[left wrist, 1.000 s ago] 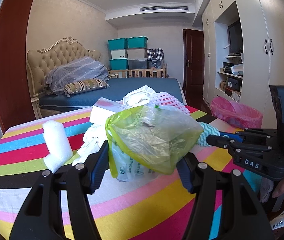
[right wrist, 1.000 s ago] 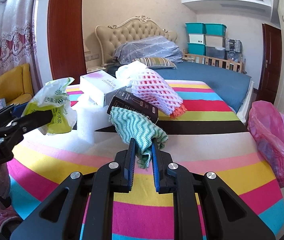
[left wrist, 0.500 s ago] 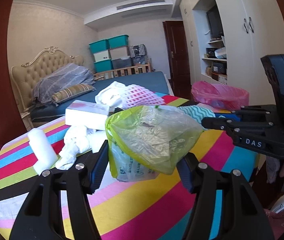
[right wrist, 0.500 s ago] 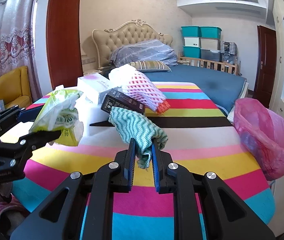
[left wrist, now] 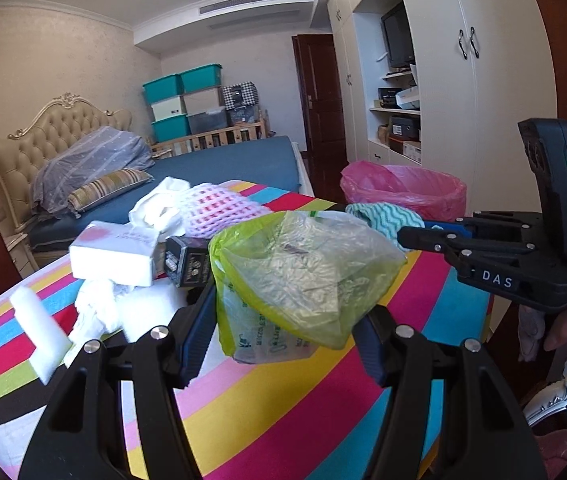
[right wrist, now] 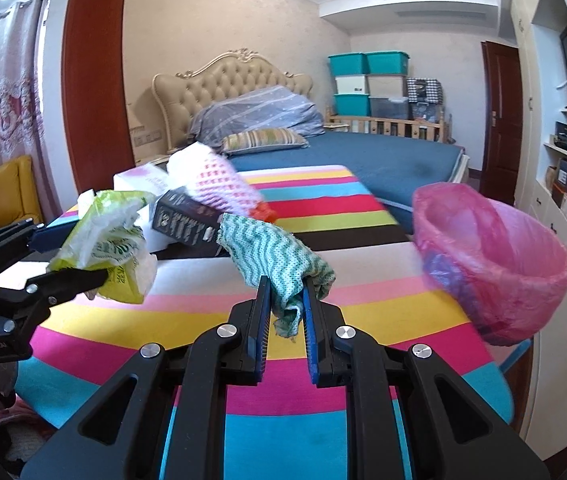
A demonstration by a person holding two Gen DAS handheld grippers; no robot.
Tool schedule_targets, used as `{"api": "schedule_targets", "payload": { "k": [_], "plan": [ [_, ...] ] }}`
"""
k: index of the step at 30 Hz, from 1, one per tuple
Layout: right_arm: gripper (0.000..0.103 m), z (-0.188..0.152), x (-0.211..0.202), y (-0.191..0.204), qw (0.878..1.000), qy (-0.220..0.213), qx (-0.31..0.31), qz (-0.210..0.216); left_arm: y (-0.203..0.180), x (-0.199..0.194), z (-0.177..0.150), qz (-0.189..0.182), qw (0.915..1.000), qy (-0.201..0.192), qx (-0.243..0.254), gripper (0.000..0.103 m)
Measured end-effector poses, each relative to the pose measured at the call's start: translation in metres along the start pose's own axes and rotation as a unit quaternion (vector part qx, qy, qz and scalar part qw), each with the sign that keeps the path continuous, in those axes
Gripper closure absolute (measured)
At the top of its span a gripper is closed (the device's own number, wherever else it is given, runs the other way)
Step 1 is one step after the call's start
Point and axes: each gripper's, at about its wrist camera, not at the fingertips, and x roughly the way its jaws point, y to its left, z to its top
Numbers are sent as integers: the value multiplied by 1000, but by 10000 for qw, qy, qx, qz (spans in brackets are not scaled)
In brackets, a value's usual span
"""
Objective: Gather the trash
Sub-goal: 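Carry the green bag and cloth to the pink wastebasket and open both tools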
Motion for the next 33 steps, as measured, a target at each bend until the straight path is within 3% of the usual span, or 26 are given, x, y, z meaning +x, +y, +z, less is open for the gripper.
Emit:
{"api": "schedule_targets", "payload": {
  "k": [7,13,22,33],
  "plan": [
    [88,2,-14,-34,9990,-170,213,-364,-32,29,27,-553,9983,138,156,43],
    [88,4,-27,-75,9955,-309,482,-756,-65,53,55,-805,9958,136,427,43],
    [87,16,-35,-138,9869,-348,797,-1357,-87,110,105,-1324,9902,431,-111,43],
    [87,39,-16,-195,9809,-307,850,-1722,-110,182,152,-1134,9906,675,-363,43]
  ]
}}
